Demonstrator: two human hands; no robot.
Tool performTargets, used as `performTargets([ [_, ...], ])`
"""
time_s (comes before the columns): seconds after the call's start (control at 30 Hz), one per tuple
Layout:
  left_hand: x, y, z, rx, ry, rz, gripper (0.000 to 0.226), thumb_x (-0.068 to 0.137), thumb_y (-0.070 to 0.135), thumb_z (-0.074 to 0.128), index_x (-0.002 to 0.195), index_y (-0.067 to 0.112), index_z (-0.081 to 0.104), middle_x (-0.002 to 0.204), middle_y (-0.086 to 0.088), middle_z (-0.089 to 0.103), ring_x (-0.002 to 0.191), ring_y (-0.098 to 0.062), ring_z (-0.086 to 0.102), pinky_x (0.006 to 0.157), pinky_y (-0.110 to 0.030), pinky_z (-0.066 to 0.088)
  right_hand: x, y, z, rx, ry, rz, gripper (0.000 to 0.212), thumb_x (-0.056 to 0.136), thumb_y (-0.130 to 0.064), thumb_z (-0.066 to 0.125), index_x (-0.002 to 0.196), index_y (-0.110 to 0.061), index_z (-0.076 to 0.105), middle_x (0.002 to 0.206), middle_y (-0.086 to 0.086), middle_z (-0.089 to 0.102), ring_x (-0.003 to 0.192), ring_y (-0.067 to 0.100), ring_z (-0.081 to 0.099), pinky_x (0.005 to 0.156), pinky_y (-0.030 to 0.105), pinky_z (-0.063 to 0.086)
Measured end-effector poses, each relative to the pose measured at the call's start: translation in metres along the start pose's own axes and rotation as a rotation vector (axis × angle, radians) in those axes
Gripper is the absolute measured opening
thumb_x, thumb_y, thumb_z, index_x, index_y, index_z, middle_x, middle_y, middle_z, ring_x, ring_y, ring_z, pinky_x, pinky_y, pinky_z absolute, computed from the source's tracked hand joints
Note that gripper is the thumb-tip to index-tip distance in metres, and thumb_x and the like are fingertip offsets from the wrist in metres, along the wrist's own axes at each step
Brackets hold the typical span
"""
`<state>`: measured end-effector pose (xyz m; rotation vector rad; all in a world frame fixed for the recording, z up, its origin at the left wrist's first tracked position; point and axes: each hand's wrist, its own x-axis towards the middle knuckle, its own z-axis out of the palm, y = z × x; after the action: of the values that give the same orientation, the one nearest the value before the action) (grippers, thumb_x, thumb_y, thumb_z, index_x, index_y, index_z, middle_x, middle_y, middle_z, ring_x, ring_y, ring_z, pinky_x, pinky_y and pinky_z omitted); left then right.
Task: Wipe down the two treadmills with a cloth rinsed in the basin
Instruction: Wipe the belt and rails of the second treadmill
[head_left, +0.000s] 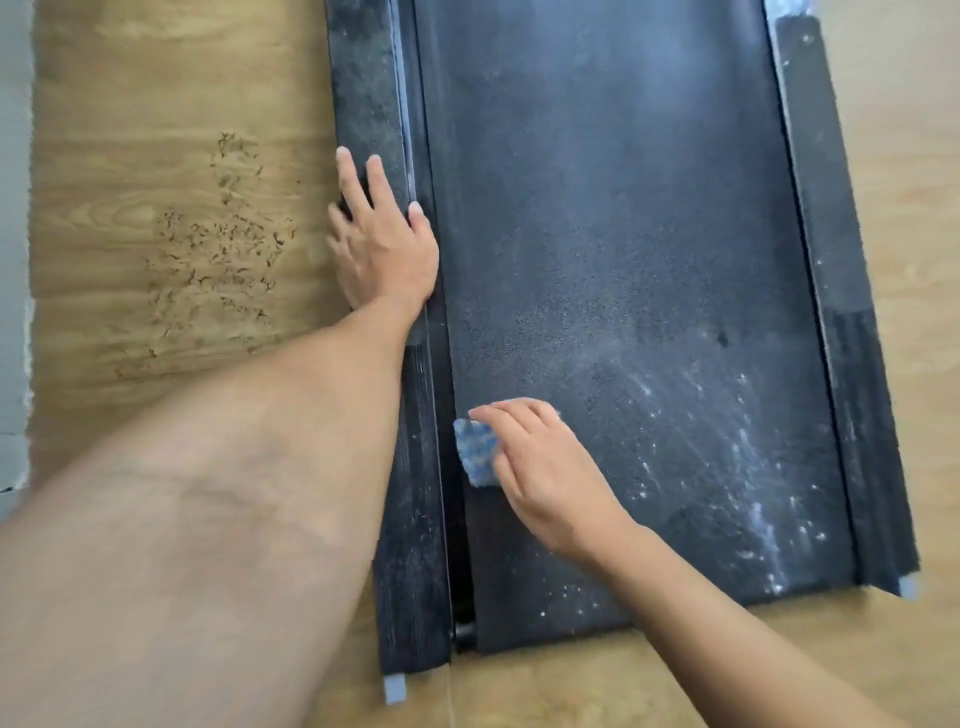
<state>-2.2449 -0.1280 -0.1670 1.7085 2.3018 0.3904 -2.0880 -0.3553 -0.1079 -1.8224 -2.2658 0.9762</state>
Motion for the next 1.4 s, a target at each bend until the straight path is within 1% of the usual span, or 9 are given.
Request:
performTargets([
  [0.17, -0.055, -0.034, -0.028, -0.083, -0.016, 0.031, 0.065, 0.106, 0.036, 0.044, 0.165, 0.016, 0.026, 0.176, -0.006, 0.015, 0.140, -0.039, 0.046, 0.110, -0.053, 0.041, -0.001, 0.001, 0.006, -0.129, -0.027, 0.040, 0.043, 0.097, -0.015, 0.055, 0.138, -0.024, 0.057, 0.129, -0.002, 0.055, 0.118, 0.029, 0.047, 0.100, 0.046, 0.041],
  [0.37, -0.125, -0.053, -0.009, 0.021, 0.008, -0.099, 0.070, 0.109, 0.049, 0.027, 0.169, 0.016, 0.012, 0.136, -0.016, 0.058, 0.117, -0.039, 0.057, 0.094, -0.056, 0.046, 0.014, 0.003, -0.031, 0.214, -0.042, 0.027, 0.012, 0.086, -0.014, 0.066, 0.089, -0.024, 0.059, 0.097, -0.010, 0.053, 0.088, 0.010, 0.054, 0.076, 0.033, 0.048],
  [0.53, -0.130, -0.047, -0.017, 0.017, -0.013, -0.105, 0.068, 0.111, 0.046, 0.031, 0.169, 0.016, 0.011, 0.129, -0.015, 0.059, 0.110, -0.038, 0.058, 0.091, -0.054, 0.046, 0.029, -0.008, -0.078, 1.217, -0.086, 0.264, 0.011, 0.082, -0.015, 0.070, 0.087, -0.014, 0.061, 0.091, 0.008, 0.066, 0.089, 0.023, 0.060, 0.081, 0.041, 0.043],
  [0.83, -0.133, -0.050, -0.018, -0.024, -0.033, -0.139, 0.068, 0.111, 0.048, 0.028, 0.169, 0.019, 0.009, 0.127, -0.013, 0.059, 0.110, -0.036, 0.058, 0.090, -0.054, 0.046, 0.046, 0.003, -0.102, 0.629, 0.144, 0.328, 0.014, 0.097, -0.021, 0.054, 0.092, -0.013, 0.043, 0.088, -0.001, 0.063, 0.070, 0.012, 0.046, 0.065, 0.035, 0.039],
  [0.93, -0.131, -0.048, -0.019, -0.024, -0.030, -0.141, 0.068, 0.110, 0.048, 0.028, 0.169, 0.019, 0.010, 0.126, -0.013, 0.060, 0.108, -0.036, 0.059, 0.088, -0.053, 0.047, 0.077, 0.001, -0.111, 0.422, 0.242, 0.074, 0.013, 0.097, -0.012, 0.048, 0.096, -0.014, 0.035, 0.148, 0.001, 0.059, 0.119, 0.020, 0.060, 0.090, 0.037, 0.046],
  [1.03, -0.130, -0.047, -0.019, -0.039, -0.033, -0.155, 0.068, 0.110, 0.049, 0.030, 0.169, 0.020, 0.011, 0.127, -0.013, 0.059, 0.111, -0.035, 0.059, 0.088, -0.052, 0.047, 0.108, 0.014, -0.078, -0.040, 0.027, -0.196, 0.016, 0.084, -0.013, 0.051, 0.098, -0.014, 0.044, 0.166, 0.016, 0.034, 0.158, 0.034, 0.023, 0.126, 0.052, 0.022],
  [1.1, -0.131, -0.048, -0.020, -0.055, -0.037, -0.156, 0.068, 0.110, 0.049, 0.030, 0.169, 0.021, 0.011, 0.128, -0.012, 0.059, 0.113, -0.035, 0.059, 0.087, -0.052, 0.048, 0.107, 0.020, -0.051, -0.204, -0.141, -0.170, 0.026, 0.076, -0.026, 0.049, 0.099, -0.015, 0.042, 0.173, 0.020, 0.013, 0.162, 0.036, 0.002, 0.128, 0.058, 0.010],
  [1.23, -0.130, -0.049, -0.020, -0.066, -0.037, -0.162, 0.069, 0.110, 0.050, 0.031, 0.169, 0.021, 0.012, 0.125, -0.012, 0.058, 0.112, -0.034, 0.060, 0.083, -0.051, 0.049, 0.094, 0.009, -0.036, -0.078, 0.151, -0.119, 0.056, 0.079, -0.024, 0.050, 0.133, -0.010, 0.043, 0.174, 0.020, -0.004, 0.161, 0.035, -0.013, 0.130, 0.055, 0.001],
  [1.4, -0.132, -0.049, -0.021, -0.095, -0.029, -0.165, 0.068, 0.109, 0.050, 0.032, 0.169, 0.022, 0.013, 0.127, -0.012, 0.059, 0.113, -0.034, 0.060, 0.085, -0.051, 0.050, 0.110, 0.006, 0.001, -0.188, 0.123, 0.041, 0.081, 0.107, -0.048, 0.037, 0.166, -0.004, 0.004, 0.173, 0.019, -0.012, 0.160, 0.032, -0.016, 0.131, 0.050, 0.001],
])
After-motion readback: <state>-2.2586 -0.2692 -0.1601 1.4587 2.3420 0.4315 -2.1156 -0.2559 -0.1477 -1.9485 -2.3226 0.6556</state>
